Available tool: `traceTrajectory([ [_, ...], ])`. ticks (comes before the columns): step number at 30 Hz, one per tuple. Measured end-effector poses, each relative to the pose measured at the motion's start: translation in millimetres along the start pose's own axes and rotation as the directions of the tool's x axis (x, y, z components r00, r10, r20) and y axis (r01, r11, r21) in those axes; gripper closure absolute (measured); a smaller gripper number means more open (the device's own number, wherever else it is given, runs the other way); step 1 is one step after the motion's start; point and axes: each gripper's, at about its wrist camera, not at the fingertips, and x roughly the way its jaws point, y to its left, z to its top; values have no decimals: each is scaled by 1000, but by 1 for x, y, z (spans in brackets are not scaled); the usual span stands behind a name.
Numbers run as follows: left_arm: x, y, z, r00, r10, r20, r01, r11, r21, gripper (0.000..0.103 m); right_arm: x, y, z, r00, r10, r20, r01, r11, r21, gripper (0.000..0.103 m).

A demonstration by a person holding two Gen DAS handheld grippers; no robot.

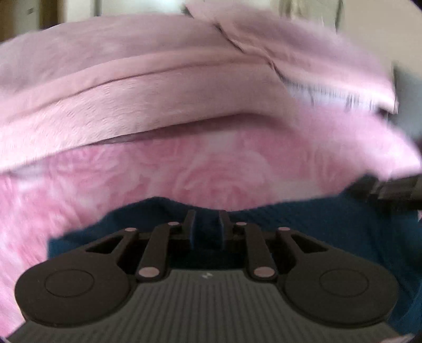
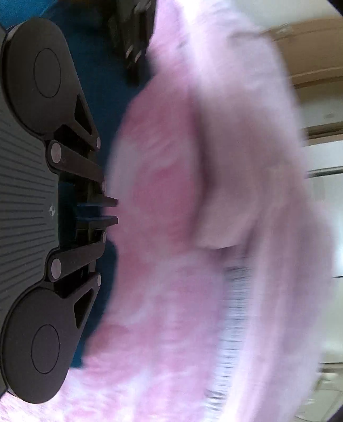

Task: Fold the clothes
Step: 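Open both grippers and release the sweater flat on the bed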

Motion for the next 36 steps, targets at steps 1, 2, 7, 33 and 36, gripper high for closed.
traceTrajectory([
  [1,0,6,-6,1000,-18,26,19,999,-32,85,2,-6,-11,999,23,41,-23,1000,3,97],
  [2,-2,5,-4,1000,-13,27,14,1000,-27,85,-1,-9,-13,998,28,53,-29,1000,12,98],
  [7,-61,-13,2,994,-23,102,20,999,29,92,-57,-15,-14,990,-1,140,-17,992,128,97],
  [33,-354,-115,-212,978,201,57,-202,979,21,62,-321,97,-270,991,-76,109,42,957,288,35],
  [36,-408,-128,-249,975,216,46,-214,976,-42,56,-372,117,-302,993,-51,103,14,944,329,35],
])
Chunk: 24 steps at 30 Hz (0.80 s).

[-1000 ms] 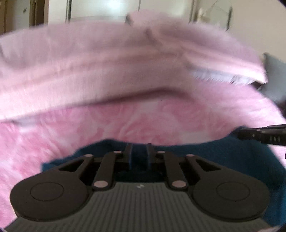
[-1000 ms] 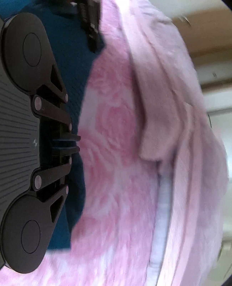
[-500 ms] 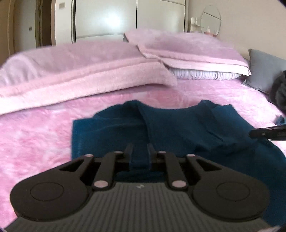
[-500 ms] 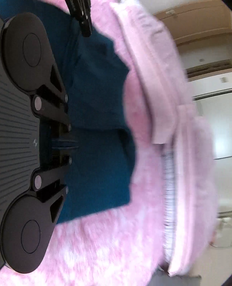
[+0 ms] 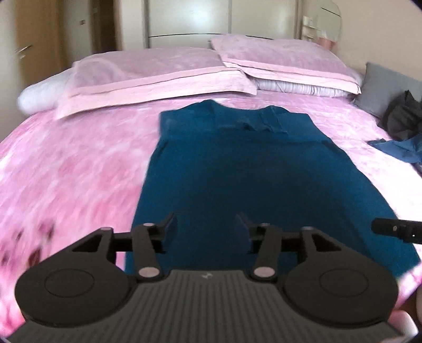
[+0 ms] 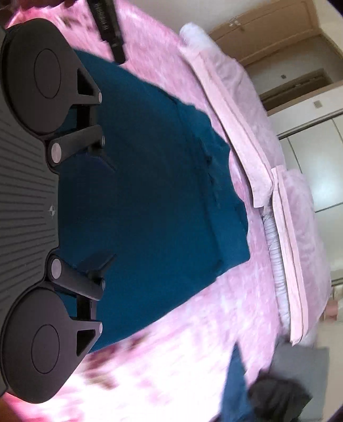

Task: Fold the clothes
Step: 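Open both grippers and release the sweater flat on the bed, then pull both grippers back above the flat teal sweater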

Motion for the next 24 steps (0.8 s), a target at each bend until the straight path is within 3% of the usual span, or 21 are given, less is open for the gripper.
traceTrajectory([
  [5,-74,-4,-38,998,65,-28,-66,997,-38,56,-60,26,-32,997,-72,-33,69,995,-78,35],
  [10,-134,-13,-56,993,121,7,-121,992,-29,54,-108,50,-62,998,-59,-18,56,989,-140,35],
  [13,-163,-25,-61,990,128,58,-129,992,10,41,-130,59,-76,999,-52,2,51,986,-159,35],
  [24,-196,-38,-80,988,119,101,-124,991,50,40,-167,73,-104,992,-91,83,110,959,-260,35],
])
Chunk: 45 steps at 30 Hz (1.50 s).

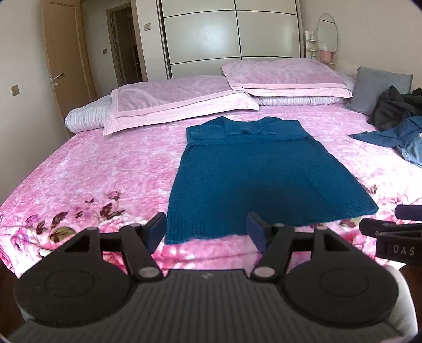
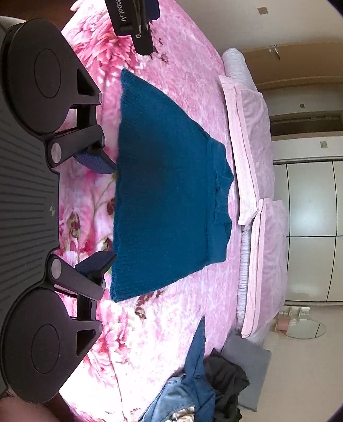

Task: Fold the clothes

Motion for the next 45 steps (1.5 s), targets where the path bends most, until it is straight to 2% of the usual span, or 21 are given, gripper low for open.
traceTrajectory([
  [12,15,-1,-5,999,14,-44,-14,1000,-2,38,19,1,-3,1000,-2,-30,2,1000,-6,35],
  [24,46,-10,-26,991,6,-133,-4,1000,14,38,47,-4,-15,995,-19,-95,20,1000,4,35],
  [31,55,-7,-34,987,14,-157,-13,1000,8,38,51,-3,-15,996,-30,-84,28,999,-23,35],
  [45,75,-5,-38,983,18,-185,-18,1000,2,38,70,-8,-19,993,-17,-116,13,999,-35,35],
])
